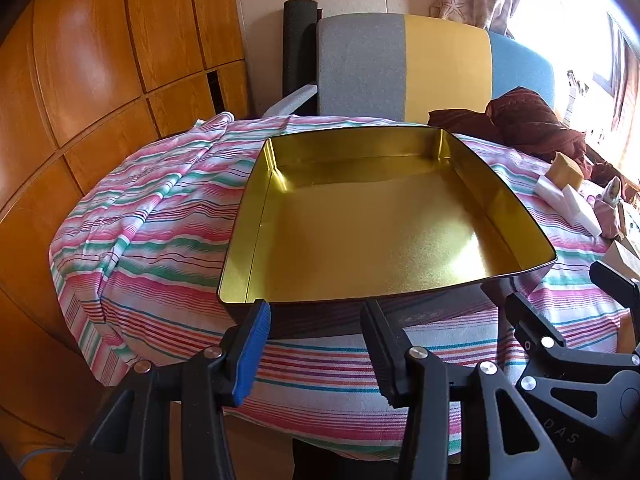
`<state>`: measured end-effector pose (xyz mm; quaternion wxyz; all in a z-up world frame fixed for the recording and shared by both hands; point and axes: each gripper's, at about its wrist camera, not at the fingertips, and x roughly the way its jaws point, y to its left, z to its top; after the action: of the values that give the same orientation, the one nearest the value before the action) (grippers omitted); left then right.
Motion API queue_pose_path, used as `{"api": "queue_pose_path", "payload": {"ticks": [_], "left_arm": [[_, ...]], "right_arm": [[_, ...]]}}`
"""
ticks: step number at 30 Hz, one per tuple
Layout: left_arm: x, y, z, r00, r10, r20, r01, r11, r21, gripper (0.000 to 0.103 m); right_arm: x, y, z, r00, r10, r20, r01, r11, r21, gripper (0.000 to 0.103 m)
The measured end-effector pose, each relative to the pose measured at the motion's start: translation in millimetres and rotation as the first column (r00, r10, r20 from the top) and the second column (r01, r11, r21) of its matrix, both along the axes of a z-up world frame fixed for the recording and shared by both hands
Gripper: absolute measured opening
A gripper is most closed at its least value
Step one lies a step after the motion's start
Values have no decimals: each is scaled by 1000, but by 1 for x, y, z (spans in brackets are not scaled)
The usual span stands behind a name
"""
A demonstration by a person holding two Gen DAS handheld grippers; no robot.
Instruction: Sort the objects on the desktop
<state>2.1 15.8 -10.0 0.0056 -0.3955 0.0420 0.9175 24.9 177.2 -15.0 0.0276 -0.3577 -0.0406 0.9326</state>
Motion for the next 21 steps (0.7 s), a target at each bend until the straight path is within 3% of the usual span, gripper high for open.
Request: {"api": "queue_pose_path", "payload": {"ticks": [21], "left_arm": [[2, 8, -2, 1000, -6, -2, 6, 1000, -12, 48]], "right_arm": [[5, -3, 1, 1000, -4, -18, 4, 1000, 19, 103]]}}
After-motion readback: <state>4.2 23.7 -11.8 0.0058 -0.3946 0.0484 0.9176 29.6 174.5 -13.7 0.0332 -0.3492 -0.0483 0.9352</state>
